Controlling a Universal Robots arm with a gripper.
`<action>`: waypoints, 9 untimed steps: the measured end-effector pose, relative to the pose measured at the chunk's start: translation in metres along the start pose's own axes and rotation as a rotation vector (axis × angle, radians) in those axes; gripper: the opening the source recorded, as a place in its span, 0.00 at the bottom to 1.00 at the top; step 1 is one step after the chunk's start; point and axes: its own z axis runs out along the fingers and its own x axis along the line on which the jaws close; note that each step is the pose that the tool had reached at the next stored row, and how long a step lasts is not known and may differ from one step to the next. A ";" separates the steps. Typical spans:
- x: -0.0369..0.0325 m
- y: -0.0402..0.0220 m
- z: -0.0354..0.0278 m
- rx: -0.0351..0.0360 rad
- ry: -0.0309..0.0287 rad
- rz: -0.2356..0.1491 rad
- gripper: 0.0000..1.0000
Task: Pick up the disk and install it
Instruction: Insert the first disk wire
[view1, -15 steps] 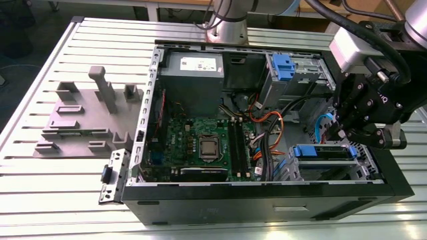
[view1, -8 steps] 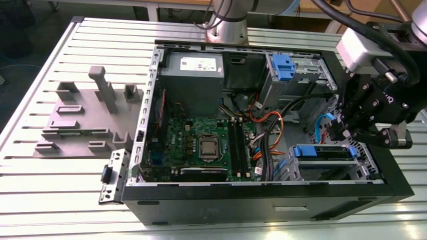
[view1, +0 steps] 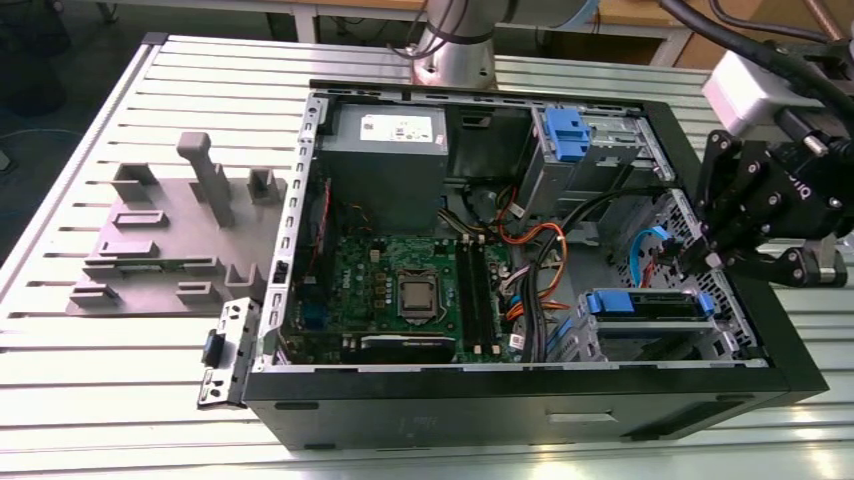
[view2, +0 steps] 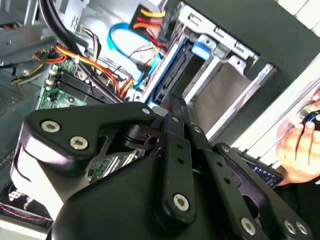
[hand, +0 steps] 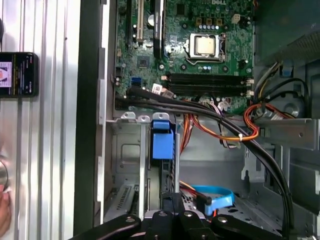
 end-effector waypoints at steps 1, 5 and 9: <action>-0.0011 -0.0020 0.0002 -0.0001 -0.0001 0.000 0.11; -0.0057 -0.0077 0.0007 -0.0003 0.0000 0.000 0.11; -0.0092 -0.0133 0.0019 -0.0004 0.0000 0.000 0.11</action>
